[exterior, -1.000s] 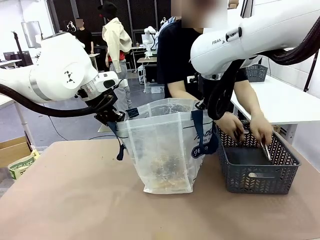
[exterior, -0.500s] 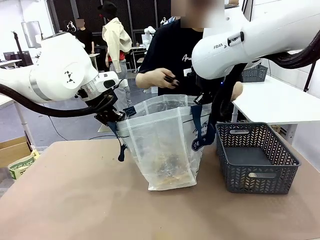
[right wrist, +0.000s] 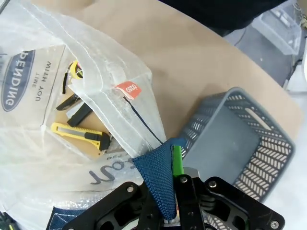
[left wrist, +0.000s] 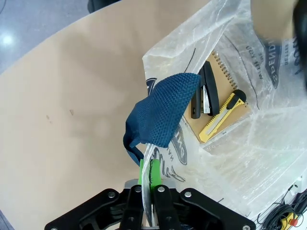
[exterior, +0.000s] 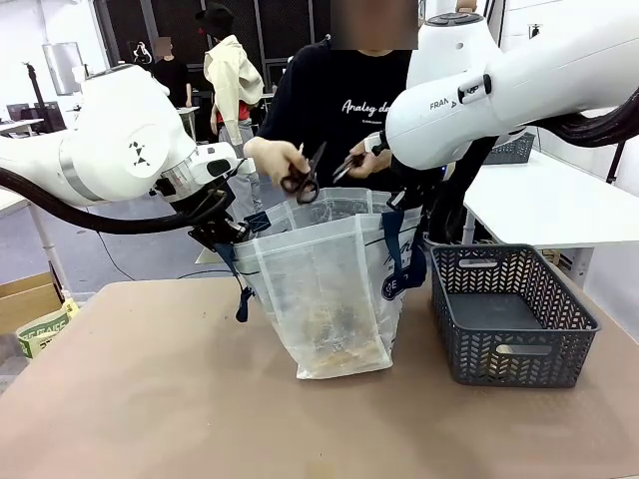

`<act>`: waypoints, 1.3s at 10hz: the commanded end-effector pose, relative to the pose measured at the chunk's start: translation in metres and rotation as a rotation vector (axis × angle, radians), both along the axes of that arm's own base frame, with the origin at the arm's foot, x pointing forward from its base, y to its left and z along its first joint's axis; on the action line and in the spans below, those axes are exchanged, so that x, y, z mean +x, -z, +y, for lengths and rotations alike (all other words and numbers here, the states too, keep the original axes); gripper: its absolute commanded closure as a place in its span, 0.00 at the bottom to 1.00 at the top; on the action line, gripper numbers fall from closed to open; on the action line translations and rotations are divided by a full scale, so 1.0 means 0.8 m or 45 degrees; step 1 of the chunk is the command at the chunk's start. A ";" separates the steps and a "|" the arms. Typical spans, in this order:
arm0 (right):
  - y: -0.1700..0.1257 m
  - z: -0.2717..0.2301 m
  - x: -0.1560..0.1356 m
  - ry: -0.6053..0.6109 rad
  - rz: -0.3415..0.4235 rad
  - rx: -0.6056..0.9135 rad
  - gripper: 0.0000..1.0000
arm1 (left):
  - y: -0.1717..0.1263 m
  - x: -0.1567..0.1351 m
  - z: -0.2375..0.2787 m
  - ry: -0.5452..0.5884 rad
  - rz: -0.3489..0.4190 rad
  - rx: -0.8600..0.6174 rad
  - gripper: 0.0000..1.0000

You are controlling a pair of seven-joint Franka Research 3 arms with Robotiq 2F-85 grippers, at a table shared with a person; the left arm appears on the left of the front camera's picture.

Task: Transfer purchased items from the store into the shopping bag.
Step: Move the Reusable shopping bag to the right side of the table.

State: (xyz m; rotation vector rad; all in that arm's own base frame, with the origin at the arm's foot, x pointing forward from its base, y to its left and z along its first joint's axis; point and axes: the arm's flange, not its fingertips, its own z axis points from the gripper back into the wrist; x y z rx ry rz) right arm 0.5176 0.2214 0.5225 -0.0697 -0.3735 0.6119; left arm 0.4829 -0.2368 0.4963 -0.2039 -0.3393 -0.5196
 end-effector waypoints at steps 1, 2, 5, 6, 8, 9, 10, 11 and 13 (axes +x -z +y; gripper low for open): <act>0.003 -0.008 -0.006 -0.017 -0.017 0.001 1.00 | 0.000 0.001 0.003 -0.004 -0.006 0.000 1.00; 0.000 0.000 0.000 0.000 0.000 0.000 1.00 | 0.000 0.001 0.003 -0.004 -0.006 0.000 1.00; 0.000 0.000 0.000 0.000 0.000 0.000 1.00 | 0.000 0.001 0.003 -0.004 -0.006 0.000 1.00; 0.000 0.000 0.000 0.000 0.000 0.000 1.00 | 0.000 0.001 0.003 -0.004 -0.006 0.000 1.00; 0.000 0.000 0.000 0.000 0.000 0.000 1.00 | 0.000 0.001 0.003 -0.004 -0.006 0.000 1.00; 0.000 0.000 0.000 0.000 0.000 0.000 1.00 | 0.000 0.001 0.003 -0.004 -0.006 0.000 1.00; 0.000 0.000 0.000 0.000 0.000 0.000 1.00 | 0.000 0.001 0.003 -0.004 -0.006 0.000 1.00; 0.000 0.000 0.000 0.000 0.000 0.000 1.00 | 0.000 0.001 0.003 -0.004 -0.006 0.000 1.00; 0.000 0.000 0.000 0.000 0.000 0.000 1.00 | 0.000 0.001 0.003 -0.004 -0.006 0.000 1.00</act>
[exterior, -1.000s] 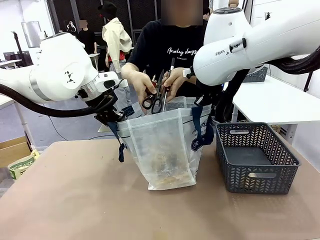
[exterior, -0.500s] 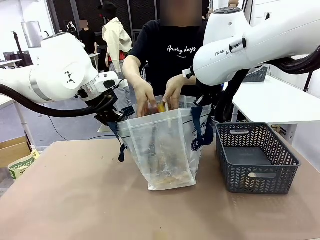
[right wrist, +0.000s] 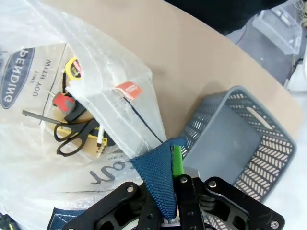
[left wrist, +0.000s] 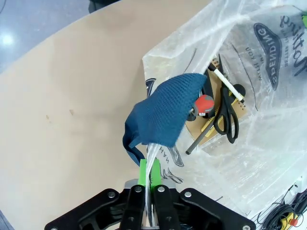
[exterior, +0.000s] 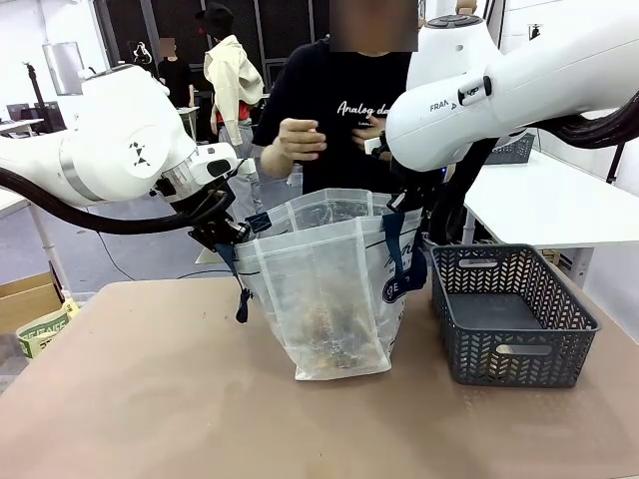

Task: Transfer purchased items from the store into the shopping bag.
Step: Move the Reusable shopping bag to the right side of the table.

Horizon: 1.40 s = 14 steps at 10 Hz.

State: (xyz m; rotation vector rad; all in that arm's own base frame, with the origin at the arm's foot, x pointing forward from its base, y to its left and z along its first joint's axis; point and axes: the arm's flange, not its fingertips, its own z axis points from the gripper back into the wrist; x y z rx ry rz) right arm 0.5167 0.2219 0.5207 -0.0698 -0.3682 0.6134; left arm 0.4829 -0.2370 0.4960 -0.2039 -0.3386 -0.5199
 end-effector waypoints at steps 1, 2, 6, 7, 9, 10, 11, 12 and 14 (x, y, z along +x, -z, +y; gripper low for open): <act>-0.002 -0.001 0.001 0.001 -0.006 0.003 1.00 | -0.001 0.001 0.003 -0.005 -0.007 0.000 1.00; -0.002 -0.001 0.001 0.001 -0.006 0.003 1.00 | -0.001 0.001 0.003 -0.005 -0.007 0.000 1.00; -0.002 -0.001 0.001 0.001 -0.006 0.003 1.00 | -0.001 0.001 0.003 -0.005 -0.007 0.000 1.00; -0.002 -0.001 0.001 0.001 -0.006 0.003 1.00 | -0.001 0.001 0.003 -0.005 -0.007 0.000 1.00; -0.002 -0.001 0.001 0.001 -0.006 0.003 1.00 | -0.001 0.001 0.003 -0.005 -0.007 0.000 1.00; -0.002 -0.001 0.001 0.001 -0.006 0.003 1.00 | -0.001 0.001 0.003 -0.005 -0.007 0.000 1.00; -0.002 -0.001 0.001 0.001 -0.006 0.003 1.00 | -0.001 0.001 0.003 -0.005 -0.007 0.000 1.00; -0.002 -0.001 0.001 0.001 -0.006 0.003 1.00 | -0.001 0.001 0.003 -0.005 -0.007 0.000 1.00; -0.002 -0.001 0.001 0.001 -0.006 0.003 1.00 | -0.001 0.001 0.003 -0.005 -0.007 0.000 1.00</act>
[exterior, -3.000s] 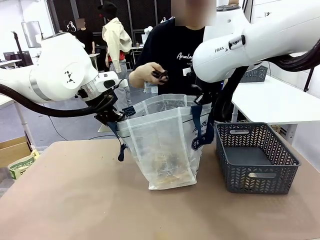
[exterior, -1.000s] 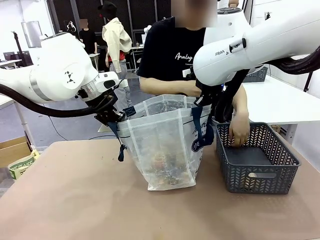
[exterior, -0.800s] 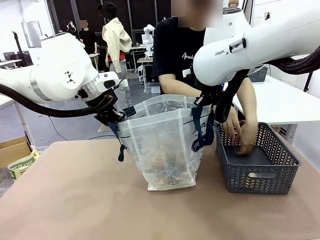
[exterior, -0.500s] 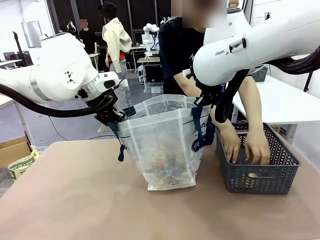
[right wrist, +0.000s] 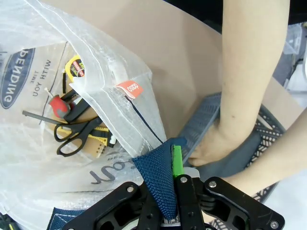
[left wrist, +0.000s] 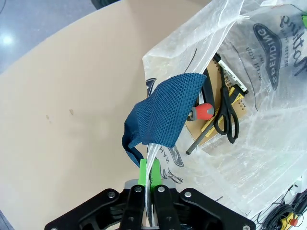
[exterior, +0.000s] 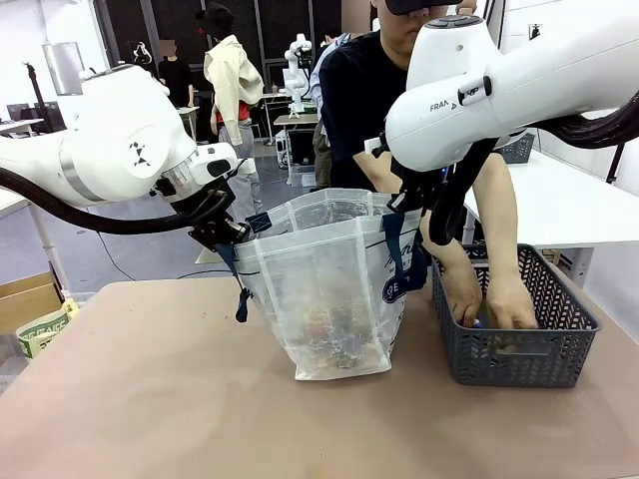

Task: Transfer purchased items from the store into the shopping bag.
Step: Move the Reusable shopping bag to the right side of the table.

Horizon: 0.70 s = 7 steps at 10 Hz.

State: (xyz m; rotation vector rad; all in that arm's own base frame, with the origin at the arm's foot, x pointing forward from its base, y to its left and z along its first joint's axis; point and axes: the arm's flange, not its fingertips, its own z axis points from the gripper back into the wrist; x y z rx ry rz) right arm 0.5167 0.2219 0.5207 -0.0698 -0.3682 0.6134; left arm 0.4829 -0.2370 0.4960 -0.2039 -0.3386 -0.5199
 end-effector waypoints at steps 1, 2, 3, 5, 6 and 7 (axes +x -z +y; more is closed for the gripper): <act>-0.002 -0.001 0.001 0.001 -0.006 0.002 1.00 | -0.001 0.001 0.003 -0.005 -0.007 0.000 1.00; -0.002 -0.001 0.001 0.001 -0.006 0.002 1.00 | -0.001 0.001 0.003 -0.005 -0.007 0.000 1.00; -0.002 -0.001 0.001 0.001 -0.006 0.002 1.00 | -0.001 0.001 0.003 -0.005 -0.007 0.000 1.00; -0.002 -0.001 0.001 0.001 -0.006 0.002 1.00 | -0.001 0.001 0.003 -0.005 -0.007 0.000 1.00; -0.002 -0.001 0.001 0.001 -0.006 0.002 1.00 | -0.001 0.001 0.003 -0.005 -0.007 0.000 1.00; -0.002 -0.001 0.001 0.001 -0.006 0.002 1.00 | -0.001 0.001 0.003 -0.005 -0.007 0.000 1.00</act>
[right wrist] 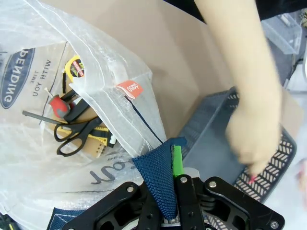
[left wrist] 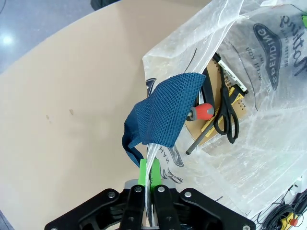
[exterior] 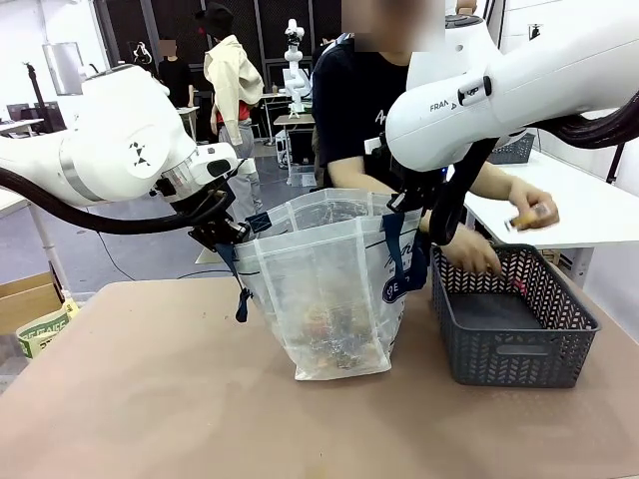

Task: Transfer purchased items from the store into the shopping bag.
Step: Move the Reusable shopping bag to the right side of the table.

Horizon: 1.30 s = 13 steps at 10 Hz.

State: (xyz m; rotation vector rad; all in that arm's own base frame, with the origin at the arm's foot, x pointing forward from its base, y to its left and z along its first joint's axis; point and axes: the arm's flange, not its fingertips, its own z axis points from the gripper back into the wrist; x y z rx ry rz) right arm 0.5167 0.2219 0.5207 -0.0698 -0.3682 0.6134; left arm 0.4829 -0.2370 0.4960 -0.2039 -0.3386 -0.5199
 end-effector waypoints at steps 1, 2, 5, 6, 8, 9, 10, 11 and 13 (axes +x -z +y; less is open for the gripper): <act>-0.002 -0.001 0.001 0.001 -0.006 0.003 1.00 | -0.001 0.001 0.003 -0.005 -0.007 0.000 1.00; -0.002 -0.001 0.001 0.001 -0.006 0.003 1.00 | -0.001 0.001 0.003 -0.005 -0.007 0.000 1.00; -0.002 -0.001 0.001 0.001 -0.006 0.003 1.00 | -0.001 0.001 0.003 -0.005 -0.007 0.000 1.00; -0.002 -0.001 0.001 0.001 -0.006 0.003 1.00 | -0.001 0.001 0.003 -0.005 -0.007 0.000 1.00; -0.002 -0.001 0.001 0.001 -0.006 0.003 1.00 | -0.001 0.001 0.003 -0.005 -0.007 0.000 1.00; -0.002 -0.001 0.001 0.001 -0.006 0.003 1.00 | -0.001 0.001 0.003 -0.005 -0.007 0.000 1.00; -0.002 -0.001 0.001 0.001 -0.006 0.003 1.00 | -0.001 0.001 0.003 -0.005 -0.007 0.000 1.00; -0.002 -0.001 0.001 0.001 -0.006 0.003 1.00 | -0.001 0.001 0.003 -0.005 -0.007 0.000 1.00; -0.002 -0.001 0.001 0.001 -0.006 0.003 1.00 | -0.001 0.001 0.003 -0.005 -0.007 0.000 1.00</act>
